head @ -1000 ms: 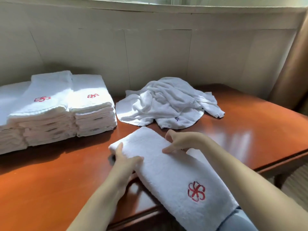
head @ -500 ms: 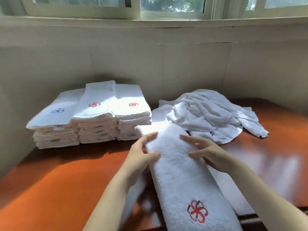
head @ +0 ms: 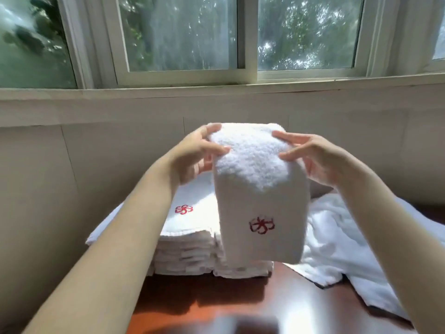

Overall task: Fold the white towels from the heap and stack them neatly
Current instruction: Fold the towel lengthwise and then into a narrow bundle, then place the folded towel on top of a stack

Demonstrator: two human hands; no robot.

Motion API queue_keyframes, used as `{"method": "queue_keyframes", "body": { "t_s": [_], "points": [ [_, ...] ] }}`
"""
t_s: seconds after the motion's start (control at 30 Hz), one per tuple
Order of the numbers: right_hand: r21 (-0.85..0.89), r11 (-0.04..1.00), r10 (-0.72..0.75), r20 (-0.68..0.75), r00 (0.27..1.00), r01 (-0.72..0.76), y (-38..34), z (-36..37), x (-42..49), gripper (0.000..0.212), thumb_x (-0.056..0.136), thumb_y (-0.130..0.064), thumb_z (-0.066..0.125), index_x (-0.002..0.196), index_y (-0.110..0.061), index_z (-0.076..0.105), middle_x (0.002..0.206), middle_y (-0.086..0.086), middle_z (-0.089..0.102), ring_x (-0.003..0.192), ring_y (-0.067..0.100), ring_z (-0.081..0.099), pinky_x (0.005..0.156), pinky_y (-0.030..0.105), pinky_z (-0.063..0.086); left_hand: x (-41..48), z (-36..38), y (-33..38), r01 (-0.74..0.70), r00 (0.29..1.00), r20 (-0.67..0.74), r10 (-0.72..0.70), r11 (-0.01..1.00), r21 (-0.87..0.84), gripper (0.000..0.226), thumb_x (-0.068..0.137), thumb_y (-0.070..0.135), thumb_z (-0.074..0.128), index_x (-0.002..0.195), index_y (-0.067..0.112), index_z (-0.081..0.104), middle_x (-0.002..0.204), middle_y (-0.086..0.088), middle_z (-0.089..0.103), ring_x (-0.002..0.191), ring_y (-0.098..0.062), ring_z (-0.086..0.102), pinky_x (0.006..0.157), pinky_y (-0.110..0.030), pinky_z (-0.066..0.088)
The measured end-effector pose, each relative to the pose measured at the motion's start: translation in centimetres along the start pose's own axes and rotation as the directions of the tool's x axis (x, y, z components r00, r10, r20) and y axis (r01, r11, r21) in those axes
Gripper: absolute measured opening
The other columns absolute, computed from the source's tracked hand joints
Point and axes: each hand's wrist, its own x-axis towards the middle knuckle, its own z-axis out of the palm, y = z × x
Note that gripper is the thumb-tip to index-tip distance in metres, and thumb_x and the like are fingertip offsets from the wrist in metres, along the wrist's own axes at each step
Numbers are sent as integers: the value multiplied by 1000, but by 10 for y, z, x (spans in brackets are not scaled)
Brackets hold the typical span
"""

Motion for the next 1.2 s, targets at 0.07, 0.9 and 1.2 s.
{"method": "queue_keyframes", "body": {
  "t_s": [0.07,0.9,1.2],
  "points": [
    [51,998,-17,-97,995,22,5,-4,56,62,81,14,54,133,-19,53,141,8,48,115,25,59,89,28,53,47,-9,-13,34,990,-139,-32,999,9,62,92,6,58,146,20,29,90,0,61,48,-1,60,42,-13,44],
    [-664,658,182,-318,930,-356,183,-9,174,55,90,-1,36,144,-13,38,124,13,54,103,26,57,86,28,47,75,12,-161,252,925,-96,-368,406,879,60,99,44,37,150,14,26,155,-8,30,139,-26,32,108,-31,28],
    [-974,224,160,20,987,-16,182,37,180,53,95,-59,29,144,-40,29,151,4,31,142,33,21,114,48,20,113,-6,-171,188,970,-147,-195,215,958,45,102,35,31,142,15,36,143,-10,39,131,-30,39,102,-40,36]
  ]
}}
